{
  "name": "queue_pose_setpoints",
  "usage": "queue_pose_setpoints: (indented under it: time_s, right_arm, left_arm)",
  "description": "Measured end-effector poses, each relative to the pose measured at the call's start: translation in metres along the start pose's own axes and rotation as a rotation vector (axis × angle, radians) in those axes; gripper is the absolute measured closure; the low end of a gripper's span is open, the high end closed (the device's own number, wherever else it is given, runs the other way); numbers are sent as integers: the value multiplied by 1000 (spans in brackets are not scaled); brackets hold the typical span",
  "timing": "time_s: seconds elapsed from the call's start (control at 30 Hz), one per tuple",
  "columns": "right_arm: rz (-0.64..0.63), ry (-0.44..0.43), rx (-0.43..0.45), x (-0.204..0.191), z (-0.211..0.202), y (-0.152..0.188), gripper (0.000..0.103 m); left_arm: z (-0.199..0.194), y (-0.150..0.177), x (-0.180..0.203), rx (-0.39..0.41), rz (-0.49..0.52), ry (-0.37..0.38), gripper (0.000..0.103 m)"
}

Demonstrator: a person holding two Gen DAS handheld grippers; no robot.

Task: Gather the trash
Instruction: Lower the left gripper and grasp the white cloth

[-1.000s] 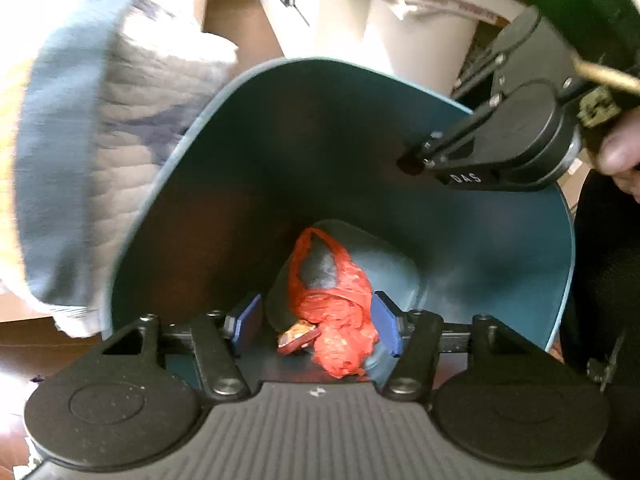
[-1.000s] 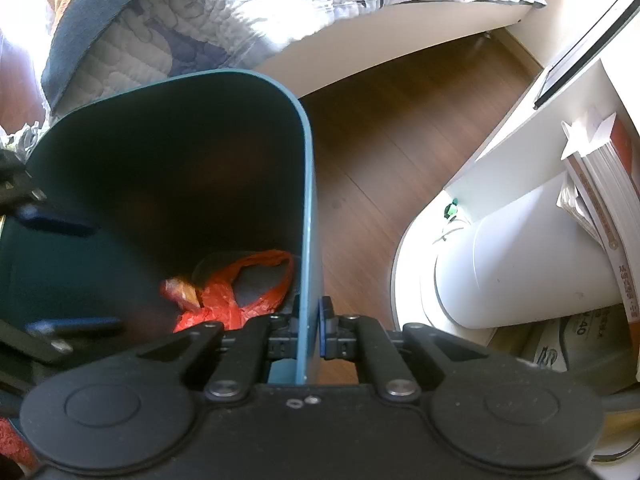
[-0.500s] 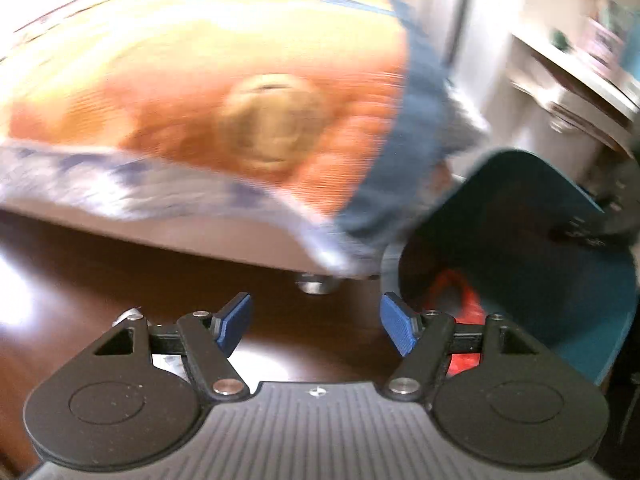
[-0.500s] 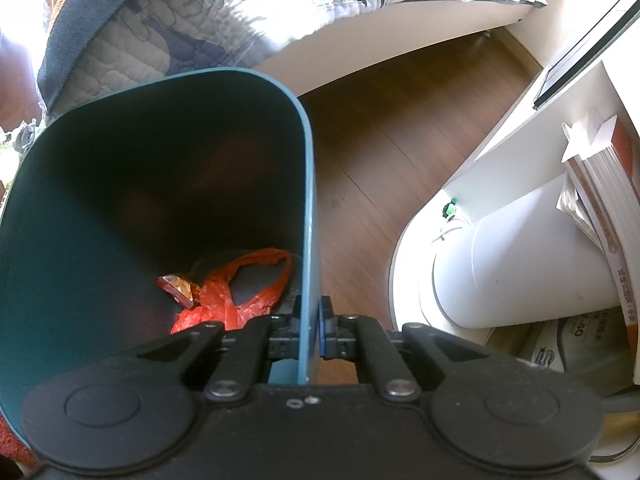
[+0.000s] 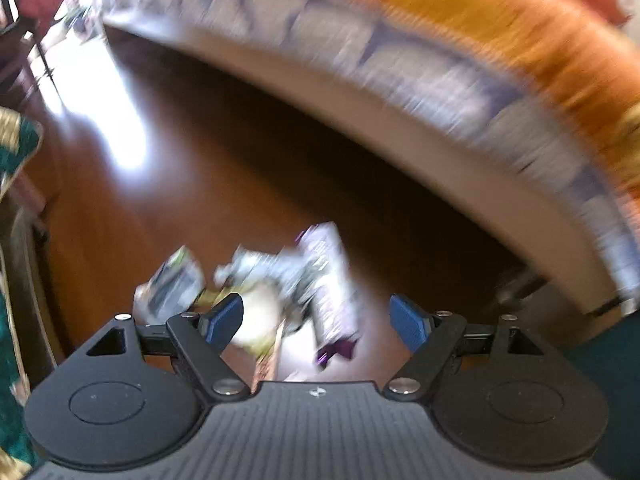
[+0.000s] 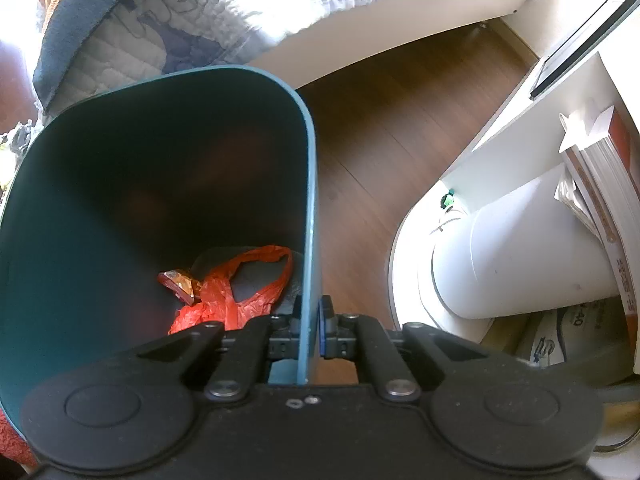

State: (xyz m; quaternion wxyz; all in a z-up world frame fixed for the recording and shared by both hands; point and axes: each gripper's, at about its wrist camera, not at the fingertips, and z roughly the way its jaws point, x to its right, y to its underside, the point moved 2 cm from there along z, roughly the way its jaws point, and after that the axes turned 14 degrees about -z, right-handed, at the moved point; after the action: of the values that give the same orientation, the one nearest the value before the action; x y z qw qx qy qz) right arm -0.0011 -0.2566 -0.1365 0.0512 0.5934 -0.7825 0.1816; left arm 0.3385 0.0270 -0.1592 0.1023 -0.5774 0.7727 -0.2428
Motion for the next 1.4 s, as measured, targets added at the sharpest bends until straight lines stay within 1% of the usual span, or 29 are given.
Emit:
queue_pose_setpoints:
  time_s: [0.07,0.23,0.37,0.5,0.57,0.7,0.73,0.77,0.8,0.83,0.87,0.9,0.97,1.03,1.07,1.1,1.17,1.23,1.3,1.4]
  right_arm:
    - [1,2,-2,-1,0,-1,99]
    - [-5,12,-8,-3,0,-2,99]
    - [-16,27,-16,-7,0,-3,100]
    - [-31,40,-24,-10,-1,-5,100]
    - [-36,50,-29,-12,-1,-6,100]
    - [-38,64,-41,-14,-1,-5,100]
    - [-37,67,-43,-14,-1,-5,100]
    - [-37,68,-45,-14,-1,-5,100]
    - [-37,69,-47,-14,-2,-5,100]
    - [-37,71,-48,-14,-1,-5,100]
    - [-37,73,-50,-15,-1,-5,100]
    - [-37,74,-51,-15,-1,-5,99]
    - [-34,76,-52,-16,0,-6,99]
    - [-30,77,-52,-15,2,-7,99]
    - [-28,77,-50,-15,2,-7,99]
    - [-25,76,-49,-15,3,-6,100]
    - [-19,73,-45,-14,3,-5,100]
    - [-1,71,-30,-12,2,-3,101]
    - [1,76,-19,-11,1,-2,101]
    - [15,69,8,-8,0,-1,102]
  left_arm:
    - [24,10,-5,-44,-6,-29,23]
    - [78,40,-3,-147,39,-44,23]
    - [115,68,-5,-208,67,-67,23]
    - [144,88,-17,-266,50,-74,23]
    - [153,93,-23,-284,31,-68,23]
    - [165,98,-28,-307,24,-65,24]
    - [169,99,-29,-311,25,-66,27]
    - [172,100,-29,-319,30,-65,34]
    - [176,101,-29,-330,36,-68,38]
    - [179,103,-29,-342,43,-78,46]
    - [182,104,-29,-347,49,-90,52]
    - [185,106,-29,-349,56,-103,55]
    - [186,108,-29,-350,67,-120,67]
    - [185,108,-29,-343,68,-118,71]
    - [183,108,-30,-338,64,-115,77]
    - [180,107,-30,-330,59,-114,79]
    - [171,103,-33,-317,33,-111,80]
    - [157,99,-34,-309,2,-82,80]
    - [140,95,-31,-288,-4,-56,80]
    - [112,87,-23,-263,-16,1,80]
